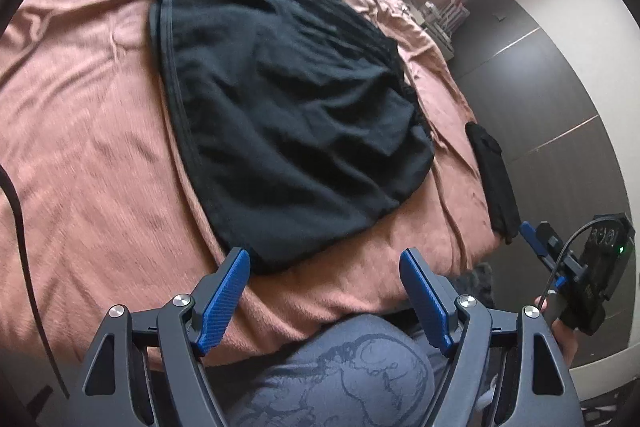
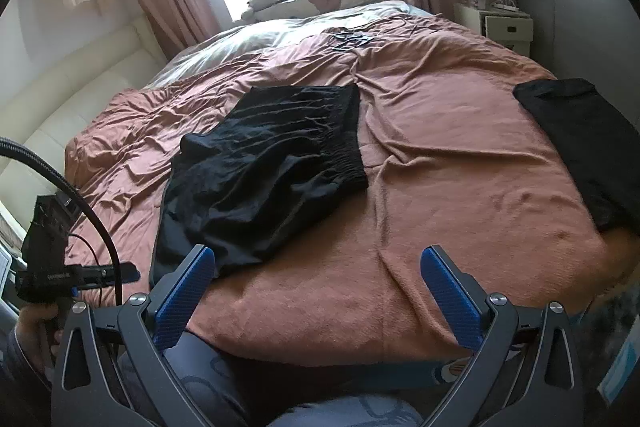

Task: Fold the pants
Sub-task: 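Lower both tools to the black shorts and close the left gripper on the hem, then close the right gripper on the waistband while the left gripper holds the hem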

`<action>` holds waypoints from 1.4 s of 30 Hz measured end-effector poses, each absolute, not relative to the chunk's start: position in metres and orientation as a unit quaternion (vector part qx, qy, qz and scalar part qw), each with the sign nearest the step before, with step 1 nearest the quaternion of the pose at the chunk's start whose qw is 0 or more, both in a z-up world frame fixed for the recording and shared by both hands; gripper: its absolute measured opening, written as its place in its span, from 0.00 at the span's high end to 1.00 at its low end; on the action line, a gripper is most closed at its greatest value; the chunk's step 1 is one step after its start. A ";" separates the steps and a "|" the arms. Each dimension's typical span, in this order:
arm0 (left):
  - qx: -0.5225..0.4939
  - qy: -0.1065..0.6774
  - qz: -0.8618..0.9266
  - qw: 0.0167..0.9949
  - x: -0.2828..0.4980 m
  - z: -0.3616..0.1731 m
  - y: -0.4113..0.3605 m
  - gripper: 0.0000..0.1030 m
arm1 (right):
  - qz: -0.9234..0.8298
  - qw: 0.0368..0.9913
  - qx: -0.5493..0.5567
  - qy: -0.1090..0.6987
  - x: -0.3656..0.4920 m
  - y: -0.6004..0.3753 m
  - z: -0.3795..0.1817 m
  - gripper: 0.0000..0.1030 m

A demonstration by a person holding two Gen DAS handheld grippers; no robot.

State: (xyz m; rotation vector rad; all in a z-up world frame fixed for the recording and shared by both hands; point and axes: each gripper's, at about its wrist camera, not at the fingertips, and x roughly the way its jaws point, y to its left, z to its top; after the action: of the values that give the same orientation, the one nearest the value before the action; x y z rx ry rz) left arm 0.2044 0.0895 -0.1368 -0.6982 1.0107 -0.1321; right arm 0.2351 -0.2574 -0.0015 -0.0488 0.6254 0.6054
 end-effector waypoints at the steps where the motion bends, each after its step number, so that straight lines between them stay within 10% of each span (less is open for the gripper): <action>1: -0.330 0.478 -0.063 0.811 0.204 -0.140 0.089 0.23 | 0.293 0.906 -0.024 0.304 0.236 -0.257 -0.003 0.00; 26: -0.492 0.444 -0.025 0.749 0.198 -0.176 0.114 0.25 | 0.287 0.874 0.050 0.390 0.275 -0.256 -0.036 0.00; 32: -0.509 0.440 0.016 0.740 0.191 -0.184 0.121 0.86 | 0.298 0.855 0.072 0.417 0.295 -0.242 -0.045 0.20; 42: -0.517 0.404 0.015 0.755 0.181 -0.168 0.129 0.93 | 0.305 0.834 0.115 0.446 0.338 -0.212 -0.061 0.24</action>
State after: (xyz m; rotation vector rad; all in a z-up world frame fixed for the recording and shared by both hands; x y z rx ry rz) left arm 0.1811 0.1292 -0.1683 -1.1273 0.8807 0.0322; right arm 0.3384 -0.2115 -0.0607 0.2436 0.9449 0.6457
